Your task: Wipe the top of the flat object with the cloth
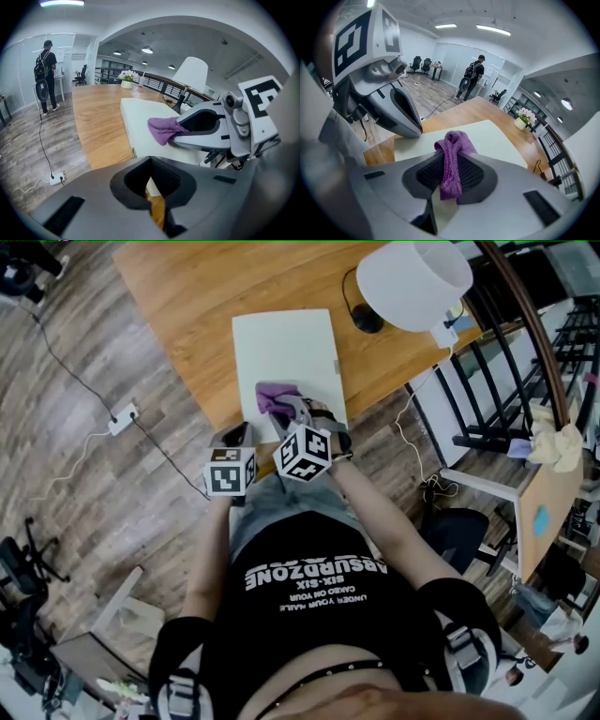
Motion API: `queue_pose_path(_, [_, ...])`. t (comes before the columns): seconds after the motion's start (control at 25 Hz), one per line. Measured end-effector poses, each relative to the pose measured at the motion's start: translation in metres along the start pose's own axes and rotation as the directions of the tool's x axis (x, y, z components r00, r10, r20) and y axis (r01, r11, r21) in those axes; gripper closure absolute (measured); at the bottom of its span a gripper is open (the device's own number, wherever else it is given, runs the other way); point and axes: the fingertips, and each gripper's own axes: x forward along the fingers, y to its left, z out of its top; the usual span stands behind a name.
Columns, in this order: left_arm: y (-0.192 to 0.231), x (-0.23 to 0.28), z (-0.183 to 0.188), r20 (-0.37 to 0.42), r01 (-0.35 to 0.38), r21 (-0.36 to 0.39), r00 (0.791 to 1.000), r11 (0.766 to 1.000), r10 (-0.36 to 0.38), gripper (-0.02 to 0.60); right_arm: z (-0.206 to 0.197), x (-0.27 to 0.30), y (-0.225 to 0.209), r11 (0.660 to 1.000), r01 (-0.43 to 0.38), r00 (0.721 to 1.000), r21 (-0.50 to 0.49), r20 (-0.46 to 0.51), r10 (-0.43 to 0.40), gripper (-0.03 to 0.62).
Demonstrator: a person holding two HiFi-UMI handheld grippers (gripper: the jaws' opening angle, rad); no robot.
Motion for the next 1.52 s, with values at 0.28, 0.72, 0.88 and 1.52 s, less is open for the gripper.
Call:
queue_pose_path(0.28, [0.0,0.0,0.001,0.006,-0.007,0.0,1.0,1.0,0.007,0.565,-0.018,-0.009,-0.014,0.997,0.032,0.999,0.064,-0.008,-0.031,0.508])
queue_pose_path(0.72, [-0.001,0.0,0.0,0.009,-0.01,-0.009,1.0,1.0,0.01,0.565,-0.056,-0.026,-0.044,0.983,0.089,0.995,0.16,-0.053,-0.081,0.508])
queue_pose_path(0.88, [0.0,-0.001,0.0,0.006,-0.009,-0.02,1.0,1.0,0.009,0.565,-0.066,-0.031,-0.053,0.973,0.105,0.993,0.206,-0.065,-0.094,0.508])
queue_pose_path(1.52, [0.002,0.001,0.003,0.01,-0.009,-0.026,1.0,1.0,0.01,0.565,-0.106,-0.054,-0.076,0.909,0.207,0.977,0.363,-0.134,-0.169,0.508])
